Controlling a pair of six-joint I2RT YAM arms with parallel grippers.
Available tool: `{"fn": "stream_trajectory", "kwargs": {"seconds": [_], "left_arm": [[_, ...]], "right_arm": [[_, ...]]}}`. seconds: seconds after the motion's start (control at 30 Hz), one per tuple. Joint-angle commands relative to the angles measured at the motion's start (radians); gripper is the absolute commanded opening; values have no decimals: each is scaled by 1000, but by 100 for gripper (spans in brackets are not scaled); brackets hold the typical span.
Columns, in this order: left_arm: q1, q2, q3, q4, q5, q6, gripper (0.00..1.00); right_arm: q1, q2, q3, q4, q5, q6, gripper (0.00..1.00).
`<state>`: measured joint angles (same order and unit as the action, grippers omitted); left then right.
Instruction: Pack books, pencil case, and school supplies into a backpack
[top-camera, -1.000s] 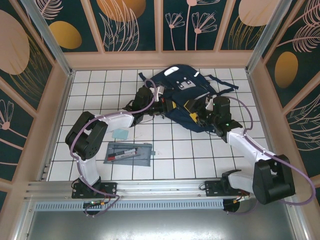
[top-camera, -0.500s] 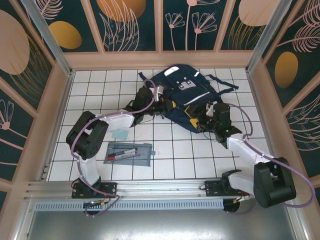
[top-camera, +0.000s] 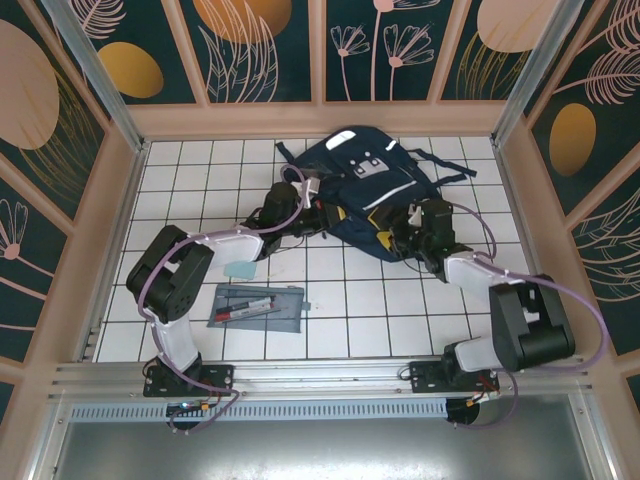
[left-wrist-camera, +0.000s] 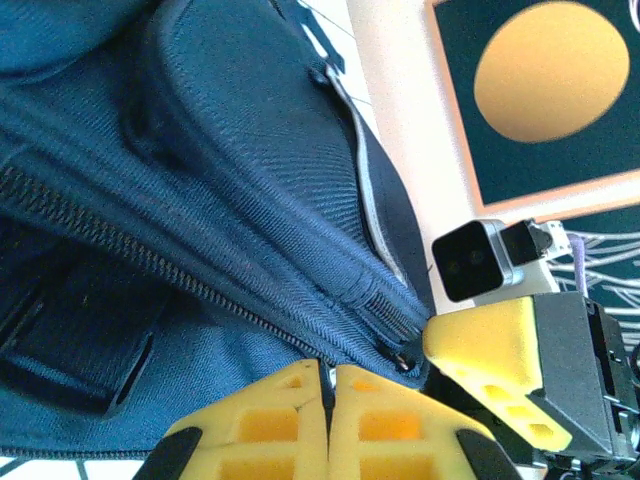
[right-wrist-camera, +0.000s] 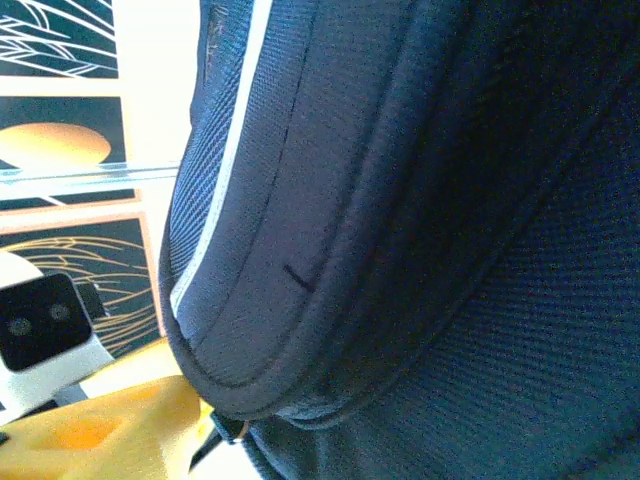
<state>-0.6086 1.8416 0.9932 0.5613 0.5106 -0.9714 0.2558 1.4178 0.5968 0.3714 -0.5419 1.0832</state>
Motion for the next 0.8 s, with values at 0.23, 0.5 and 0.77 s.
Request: {"fn": "stream_trajectory", "kwargs": {"seconds": [0.23,0.5,0.77], "left_arm": [[-14,-73,1,-42,23,147,0],[101,-77,-52,-117,-150,249,0],[187,-68,-53,-143,-226,297,0]], "right_arm": [[-16,-8,57,87,92,-14,0],[-63,-135,25,-51,127,-79,0],[-107,-182,10,-88,100,-97,0]]}}
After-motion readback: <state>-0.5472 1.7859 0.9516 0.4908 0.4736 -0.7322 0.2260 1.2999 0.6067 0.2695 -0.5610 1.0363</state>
